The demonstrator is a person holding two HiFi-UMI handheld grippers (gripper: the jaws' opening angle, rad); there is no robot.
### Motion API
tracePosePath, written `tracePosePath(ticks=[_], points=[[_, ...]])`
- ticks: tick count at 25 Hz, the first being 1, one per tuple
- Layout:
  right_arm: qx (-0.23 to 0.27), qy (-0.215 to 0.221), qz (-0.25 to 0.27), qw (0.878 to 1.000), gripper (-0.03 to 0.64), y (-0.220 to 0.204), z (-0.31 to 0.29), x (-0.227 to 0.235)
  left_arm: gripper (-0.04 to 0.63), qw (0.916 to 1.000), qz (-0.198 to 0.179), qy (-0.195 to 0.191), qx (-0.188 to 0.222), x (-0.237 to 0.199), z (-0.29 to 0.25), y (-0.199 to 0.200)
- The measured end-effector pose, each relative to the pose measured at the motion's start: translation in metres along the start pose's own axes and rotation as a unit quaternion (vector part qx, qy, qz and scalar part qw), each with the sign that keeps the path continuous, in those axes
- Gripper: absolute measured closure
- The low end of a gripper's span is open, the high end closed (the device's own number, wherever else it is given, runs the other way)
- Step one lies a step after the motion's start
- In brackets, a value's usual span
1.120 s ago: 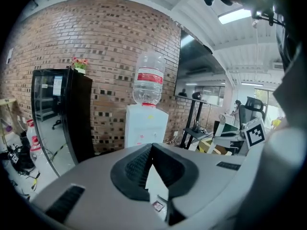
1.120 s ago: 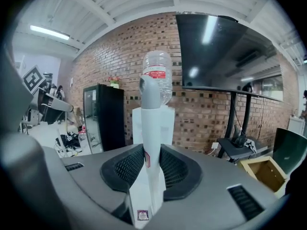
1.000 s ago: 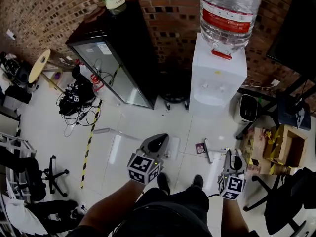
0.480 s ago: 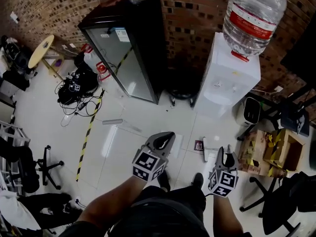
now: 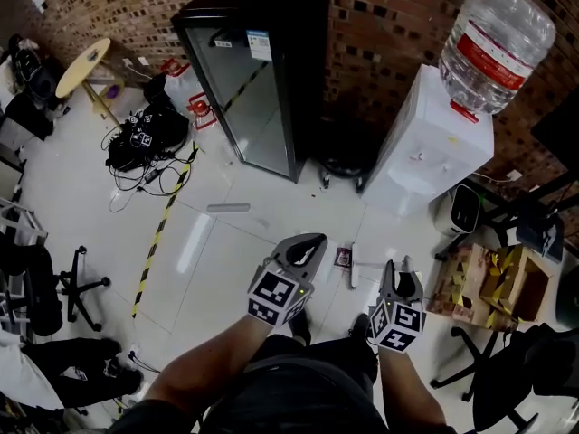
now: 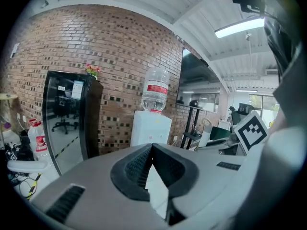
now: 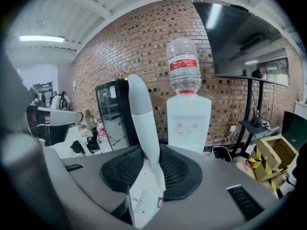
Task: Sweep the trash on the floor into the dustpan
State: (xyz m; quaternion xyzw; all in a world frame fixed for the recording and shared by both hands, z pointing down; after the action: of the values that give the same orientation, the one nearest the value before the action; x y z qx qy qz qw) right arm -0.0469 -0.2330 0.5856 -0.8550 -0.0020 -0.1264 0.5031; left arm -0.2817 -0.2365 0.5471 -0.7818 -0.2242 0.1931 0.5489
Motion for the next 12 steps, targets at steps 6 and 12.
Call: tracePosePath(ticks=[6, 12], points=[[-0.007, 0.023, -0.027, 0.999, 0.494, -0.006, 0.013, -0.031, 0.594, 0.9999, 0.001, 0.0, 0.011, -0.005, 0.016, -0.002], [0.018, 0.008, -0.045, 0.999, 0.495, 0.008, 0.029, -0.026, 0.594, 0.9997, -0.001, -0.013, 0.019, -0.002, 0.022, 0.003]])
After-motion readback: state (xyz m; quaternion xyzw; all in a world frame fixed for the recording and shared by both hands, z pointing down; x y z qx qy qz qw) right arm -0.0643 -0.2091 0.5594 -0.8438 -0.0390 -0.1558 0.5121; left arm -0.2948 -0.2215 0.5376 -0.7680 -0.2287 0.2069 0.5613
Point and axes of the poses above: the fingertips, and each gripper's own axes: z backward along the fingers, x to its right, y out of its top, the point moved 8 cm from there along z, backward along the fingers, and after that the axes turned 8 degrees about -z, right-handed, at the moved point
